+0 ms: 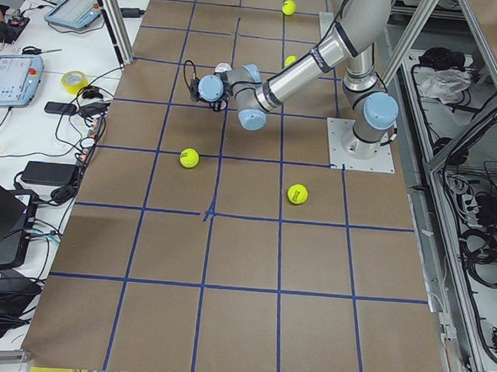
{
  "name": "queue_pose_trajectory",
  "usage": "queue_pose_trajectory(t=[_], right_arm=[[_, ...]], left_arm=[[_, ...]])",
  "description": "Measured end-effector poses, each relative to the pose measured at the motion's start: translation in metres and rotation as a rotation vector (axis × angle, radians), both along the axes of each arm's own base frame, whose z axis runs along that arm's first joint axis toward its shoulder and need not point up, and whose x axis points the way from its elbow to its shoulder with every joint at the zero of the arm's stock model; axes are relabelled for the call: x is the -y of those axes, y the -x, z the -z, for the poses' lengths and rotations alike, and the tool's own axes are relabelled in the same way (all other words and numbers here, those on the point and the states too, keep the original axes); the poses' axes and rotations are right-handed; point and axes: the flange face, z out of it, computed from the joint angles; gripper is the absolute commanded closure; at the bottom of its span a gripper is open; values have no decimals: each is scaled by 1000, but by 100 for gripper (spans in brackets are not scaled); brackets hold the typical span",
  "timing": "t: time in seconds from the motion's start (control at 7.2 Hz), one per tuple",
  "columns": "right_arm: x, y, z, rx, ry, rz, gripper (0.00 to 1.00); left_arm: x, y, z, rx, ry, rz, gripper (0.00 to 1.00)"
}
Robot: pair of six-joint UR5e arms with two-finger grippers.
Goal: Lift up tennis ball bucket
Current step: 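Grasp the rim of the can's open end with the left gripper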
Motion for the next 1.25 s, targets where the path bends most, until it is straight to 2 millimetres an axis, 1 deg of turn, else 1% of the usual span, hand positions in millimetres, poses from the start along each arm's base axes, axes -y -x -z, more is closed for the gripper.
queue_pose_trajectory(t=[0.14, 0.28, 0.42, 0.69, 0.97, 1.11, 1.25], right_arm=[[-1, 0, -1, -3, 1, 5, 0], [-1, 1, -2, -12, 1, 13, 0], [-1, 2, -2, -21, -5, 37, 0], [-3, 3, -1, -24, -21, 95, 0], [-4, 3, 0, -23, -29, 109, 0], [-4, 3, 1, -23, -32, 111, 0], [-4, 3, 2, -22, -34, 112, 0]], left_arm=[[0, 2, 0, -10, 2, 1, 50], [0, 2, 1, -15, 3, 2, 78], [0, 3, 2, -18, 1, 2, 100], [1, 2, 2, -15, -9, -8, 100], [4, 1, -3, 0, -41, -44, 100], [6, 0, -10, 16, -58, -74, 100], [14, 4, -25, 45, -66, -101, 100]])
